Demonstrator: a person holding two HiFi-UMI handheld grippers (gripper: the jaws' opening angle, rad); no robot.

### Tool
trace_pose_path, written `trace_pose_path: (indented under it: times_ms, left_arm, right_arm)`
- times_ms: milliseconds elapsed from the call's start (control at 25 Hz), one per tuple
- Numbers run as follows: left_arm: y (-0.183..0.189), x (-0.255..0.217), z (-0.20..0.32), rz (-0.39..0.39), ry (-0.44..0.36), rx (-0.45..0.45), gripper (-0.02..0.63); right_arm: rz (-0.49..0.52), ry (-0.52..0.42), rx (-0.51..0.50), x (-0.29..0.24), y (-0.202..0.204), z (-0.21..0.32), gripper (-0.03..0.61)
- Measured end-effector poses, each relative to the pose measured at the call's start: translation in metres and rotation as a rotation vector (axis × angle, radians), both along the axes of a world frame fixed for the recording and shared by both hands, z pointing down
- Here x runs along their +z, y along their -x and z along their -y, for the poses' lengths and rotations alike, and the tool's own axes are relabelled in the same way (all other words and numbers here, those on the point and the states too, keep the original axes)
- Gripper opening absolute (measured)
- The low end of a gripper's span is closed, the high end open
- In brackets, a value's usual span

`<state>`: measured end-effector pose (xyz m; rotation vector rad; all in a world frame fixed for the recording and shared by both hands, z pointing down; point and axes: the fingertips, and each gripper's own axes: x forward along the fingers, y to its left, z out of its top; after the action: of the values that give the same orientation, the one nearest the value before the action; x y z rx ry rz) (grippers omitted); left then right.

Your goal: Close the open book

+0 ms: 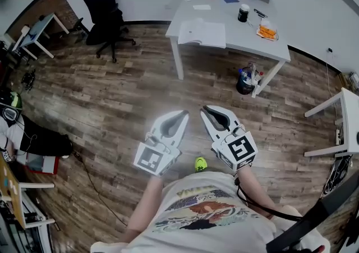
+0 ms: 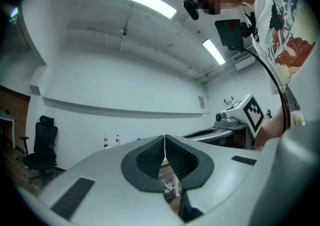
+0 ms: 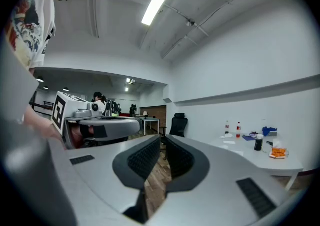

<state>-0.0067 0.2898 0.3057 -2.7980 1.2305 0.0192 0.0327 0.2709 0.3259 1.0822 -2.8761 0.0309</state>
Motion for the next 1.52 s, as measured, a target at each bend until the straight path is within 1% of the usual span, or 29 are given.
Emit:
trace_pose_path:
  times_ms: [360,560,760,880,960,1200,1520]
  left_arm:
    - [-0.018,0.011,0.065,-0.004,-0.011,-0.042,0.014]
    - [-0.017,0.018,0.089,0.015,0.001,-0.074,0.014]
    - [-0.013,0.021,0.11,0.021,0.023,-0.088,0.014]
    - [-0.018,0.015,0.122,0.014,0.008,-0.078,0.014]
    - [-0.017,0.017,0.131,0.013,0.011,-0.074,0.014]
    - [-0.003,0.023,0.162,0.014,0.024,-0.057,0.014]
    - [0.021,0.024,0.235,0.02,0.021,-0.028,0.014]
  right_arm:
    - [-0.009,-0.006,-0.023,0.009,-0.024,0.067,0.029]
    - [-0.014,-0.008,-0.034,0.015,-0.032,0.095,0.029]
    - [-0.017,-0.011,-0.044,0.009,-0.031,0.117,0.029]
    - [-0.02,-0.008,-0.042,0.01,-0.034,0.13,0.029]
    - [-0.021,-0.007,-0.034,0.011,-0.035,0.141,0.029]
    - [-0.034,0.004,-0.015,0.016,-0.022,0.172,0.029]
    - [-0.055,0.003,-0.004,0.015,0.004,0.237,0.031]
